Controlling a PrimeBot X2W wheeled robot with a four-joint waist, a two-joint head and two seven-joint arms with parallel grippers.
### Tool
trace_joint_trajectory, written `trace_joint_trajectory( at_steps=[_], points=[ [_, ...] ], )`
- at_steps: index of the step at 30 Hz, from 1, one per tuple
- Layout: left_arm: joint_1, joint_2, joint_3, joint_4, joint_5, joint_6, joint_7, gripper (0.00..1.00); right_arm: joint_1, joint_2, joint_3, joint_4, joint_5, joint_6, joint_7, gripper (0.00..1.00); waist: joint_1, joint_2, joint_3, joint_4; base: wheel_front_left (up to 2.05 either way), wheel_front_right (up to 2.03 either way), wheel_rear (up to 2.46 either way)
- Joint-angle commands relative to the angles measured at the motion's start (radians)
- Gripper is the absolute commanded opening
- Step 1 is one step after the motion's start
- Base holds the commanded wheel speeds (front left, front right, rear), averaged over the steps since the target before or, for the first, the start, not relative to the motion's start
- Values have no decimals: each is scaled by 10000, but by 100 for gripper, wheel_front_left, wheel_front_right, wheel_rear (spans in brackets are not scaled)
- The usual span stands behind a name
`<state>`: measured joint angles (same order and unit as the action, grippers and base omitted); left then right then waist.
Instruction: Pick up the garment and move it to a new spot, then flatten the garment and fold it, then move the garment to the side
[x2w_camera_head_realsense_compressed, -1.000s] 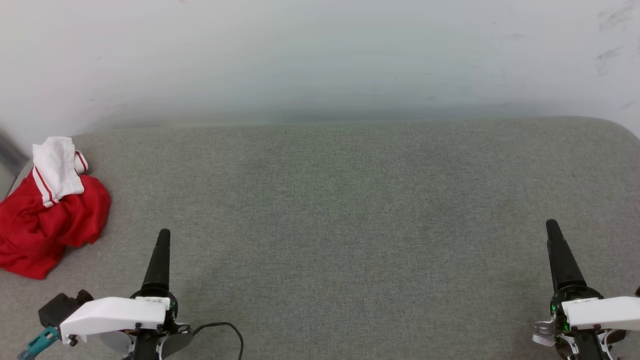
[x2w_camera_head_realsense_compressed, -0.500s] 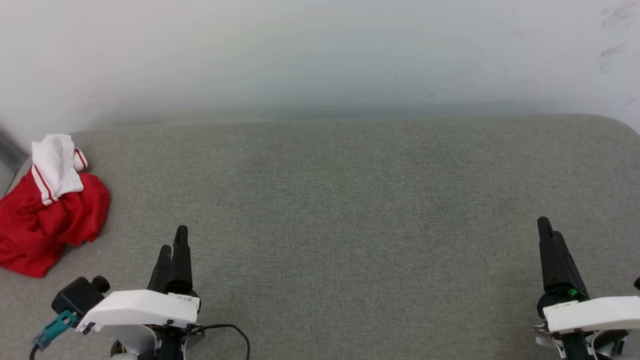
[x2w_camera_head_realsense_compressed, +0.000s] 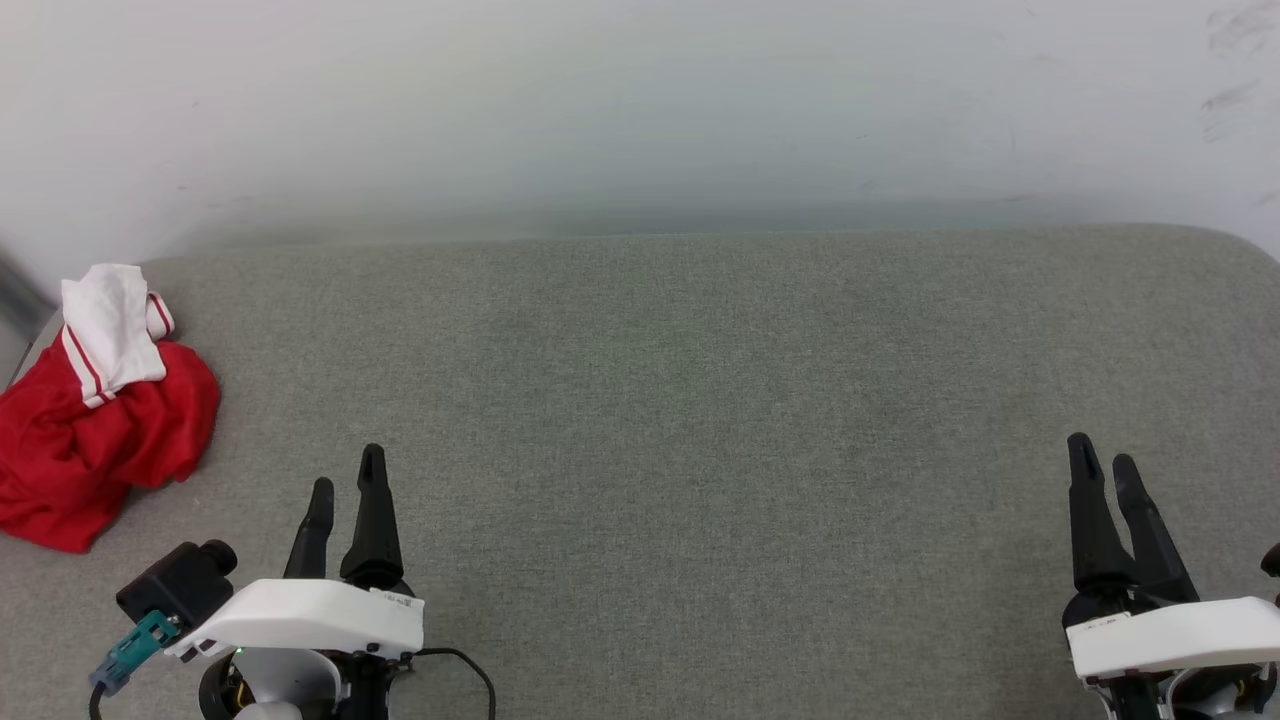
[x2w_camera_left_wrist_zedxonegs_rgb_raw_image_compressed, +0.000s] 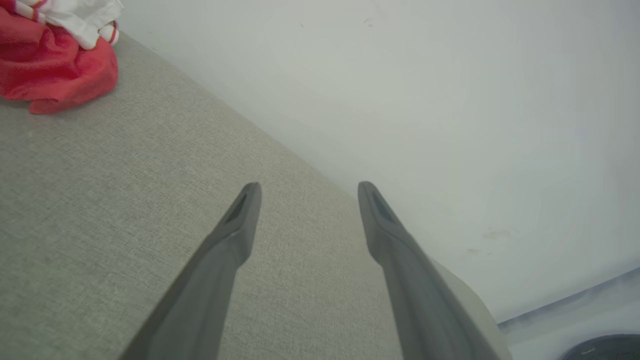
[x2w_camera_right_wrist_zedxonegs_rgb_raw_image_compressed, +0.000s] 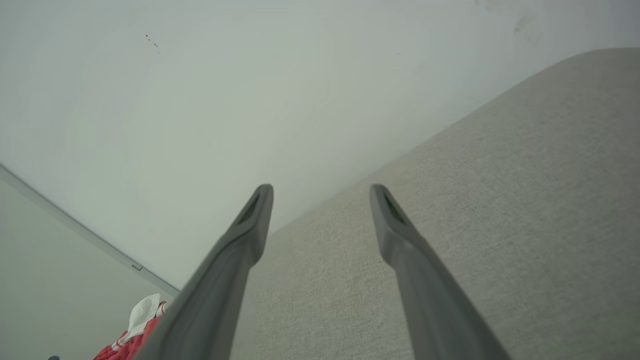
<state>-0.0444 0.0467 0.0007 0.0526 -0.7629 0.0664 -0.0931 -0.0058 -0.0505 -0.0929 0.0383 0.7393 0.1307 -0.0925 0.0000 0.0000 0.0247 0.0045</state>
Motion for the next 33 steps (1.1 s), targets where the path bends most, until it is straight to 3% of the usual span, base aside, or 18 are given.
trace_joint_trajectory(
  at_steps=[1, 33],
  points=[
    [5, 31, -61, -207, 415, 66, -131, 100, -6, -6, 20, -210, -430, 0, -129, 100, 0, 0, 2, 4, 0, 0, 0],
    [344, 40, -782, -548, 4083, 389, -956, 100, 418, -1, 255, -636, -3709, 0, -954, 100, 0, 0, 30, 8, 0, 0, 0]
  ],
)
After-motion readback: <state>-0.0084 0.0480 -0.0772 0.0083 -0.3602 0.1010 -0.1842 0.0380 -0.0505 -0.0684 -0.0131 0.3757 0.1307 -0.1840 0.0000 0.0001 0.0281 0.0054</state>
